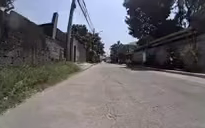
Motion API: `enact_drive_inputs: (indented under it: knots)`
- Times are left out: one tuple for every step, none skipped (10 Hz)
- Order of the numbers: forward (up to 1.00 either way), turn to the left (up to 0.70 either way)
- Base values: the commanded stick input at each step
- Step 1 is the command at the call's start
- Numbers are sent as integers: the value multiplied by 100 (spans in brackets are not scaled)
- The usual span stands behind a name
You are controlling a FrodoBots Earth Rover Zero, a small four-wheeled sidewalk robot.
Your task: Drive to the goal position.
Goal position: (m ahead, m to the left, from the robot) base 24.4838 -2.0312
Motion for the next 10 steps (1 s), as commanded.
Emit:
enact_drive_inputs:
  knots:
    - [70,0]
    - [70,0]
    - [70,0]
    - [70,0]
    - [70,0]
    - [70,0]
    - [70,0]
    - [70,0]
    - [70,0]
    - [70,0]
